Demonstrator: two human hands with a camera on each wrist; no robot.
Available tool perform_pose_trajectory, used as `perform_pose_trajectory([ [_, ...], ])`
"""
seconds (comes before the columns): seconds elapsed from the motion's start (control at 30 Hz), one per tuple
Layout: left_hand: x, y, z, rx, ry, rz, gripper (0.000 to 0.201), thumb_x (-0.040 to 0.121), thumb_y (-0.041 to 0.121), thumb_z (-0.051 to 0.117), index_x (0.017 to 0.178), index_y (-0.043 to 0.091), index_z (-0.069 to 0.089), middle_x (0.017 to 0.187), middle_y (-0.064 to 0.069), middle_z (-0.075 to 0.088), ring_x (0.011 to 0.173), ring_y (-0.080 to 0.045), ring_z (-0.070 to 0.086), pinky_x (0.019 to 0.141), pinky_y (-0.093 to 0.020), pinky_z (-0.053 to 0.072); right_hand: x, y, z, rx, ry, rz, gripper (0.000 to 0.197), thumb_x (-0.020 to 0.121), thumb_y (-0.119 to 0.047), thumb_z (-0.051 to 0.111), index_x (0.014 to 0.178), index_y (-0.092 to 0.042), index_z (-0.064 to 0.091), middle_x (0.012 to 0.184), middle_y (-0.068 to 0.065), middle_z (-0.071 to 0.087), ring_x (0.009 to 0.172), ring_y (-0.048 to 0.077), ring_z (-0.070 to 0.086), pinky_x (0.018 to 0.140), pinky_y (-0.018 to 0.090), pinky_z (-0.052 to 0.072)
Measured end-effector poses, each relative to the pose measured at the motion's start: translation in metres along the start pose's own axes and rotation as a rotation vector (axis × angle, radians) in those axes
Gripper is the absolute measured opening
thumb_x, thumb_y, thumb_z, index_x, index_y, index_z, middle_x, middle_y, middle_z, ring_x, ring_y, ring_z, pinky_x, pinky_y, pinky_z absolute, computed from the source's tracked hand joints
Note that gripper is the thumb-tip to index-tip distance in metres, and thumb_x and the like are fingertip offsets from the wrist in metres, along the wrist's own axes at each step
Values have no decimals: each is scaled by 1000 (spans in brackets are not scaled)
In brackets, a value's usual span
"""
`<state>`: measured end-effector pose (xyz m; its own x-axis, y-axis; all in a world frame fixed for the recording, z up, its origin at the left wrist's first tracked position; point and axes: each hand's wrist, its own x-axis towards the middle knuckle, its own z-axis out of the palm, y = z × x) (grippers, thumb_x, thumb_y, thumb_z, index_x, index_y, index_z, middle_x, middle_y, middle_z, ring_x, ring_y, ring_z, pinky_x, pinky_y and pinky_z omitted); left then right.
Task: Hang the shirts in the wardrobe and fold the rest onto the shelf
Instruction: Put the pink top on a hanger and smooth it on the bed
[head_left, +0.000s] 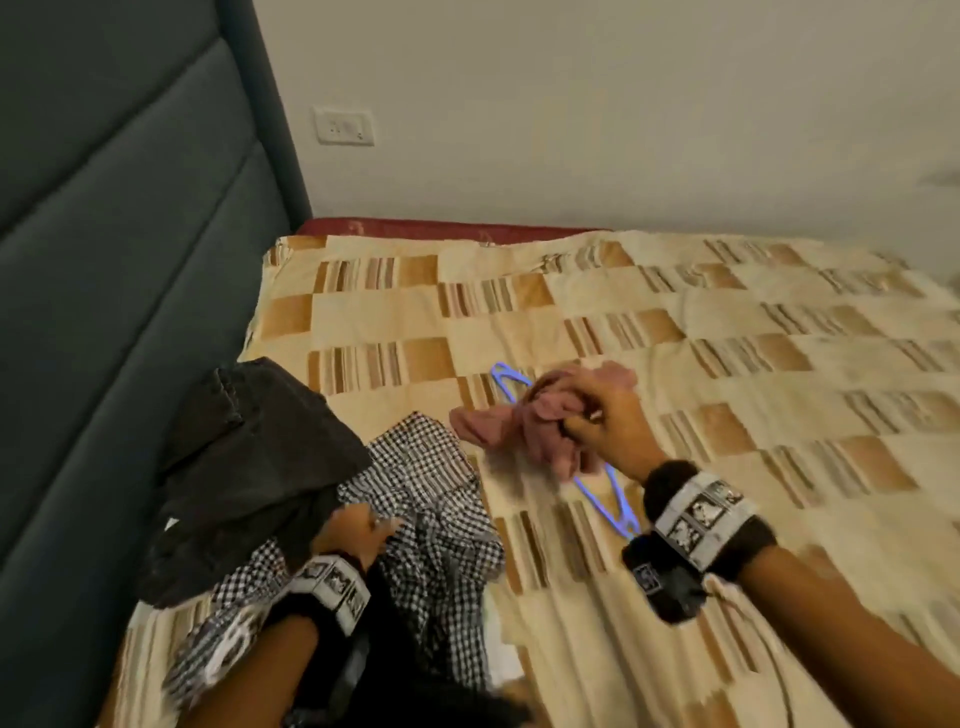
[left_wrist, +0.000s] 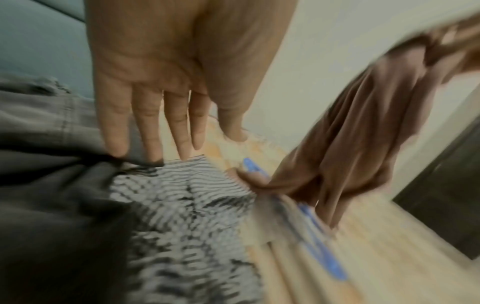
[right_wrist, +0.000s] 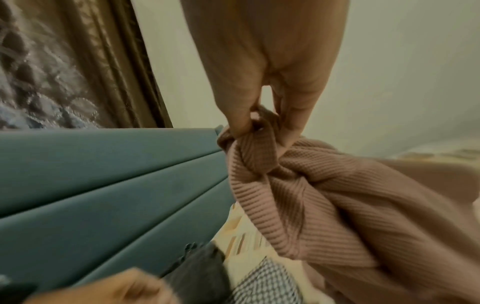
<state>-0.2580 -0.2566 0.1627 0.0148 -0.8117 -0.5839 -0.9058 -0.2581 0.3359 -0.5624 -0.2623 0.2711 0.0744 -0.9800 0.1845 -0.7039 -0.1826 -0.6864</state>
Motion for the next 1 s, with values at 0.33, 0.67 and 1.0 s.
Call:
perform_pose_trajectory([
  [0.33,-137,175,-8,-573,-338,325,33,85,11,66,116,5,59,102,-6,61,94,-13,59,86,-18,47,-116,-57,-107,309,-654,407,16,90,0,57,103,-9,58,68,-4,67,59,1,63,53,12,47],
  [0.67,-248,276,-101,-31,-359,956,27,83,-19,47,96,-6,68,86,-5,70,71,17,57,75,-4,40,-103,-72,-187,-2,-419,57,61,77,-31,68,131,-11,49,119,-6,58,103,3,51,86,16,37],
  [1.0,-298,297,-179,460,369,881,43,80,-6,50,107,20,71,119,-3,63,111,-25,57,93,-35,45,-101,-85,-233,-278,-71,103,31,67,-39,66,63,-24,38,71,-3,46,69,19,45,55,26,31],
])
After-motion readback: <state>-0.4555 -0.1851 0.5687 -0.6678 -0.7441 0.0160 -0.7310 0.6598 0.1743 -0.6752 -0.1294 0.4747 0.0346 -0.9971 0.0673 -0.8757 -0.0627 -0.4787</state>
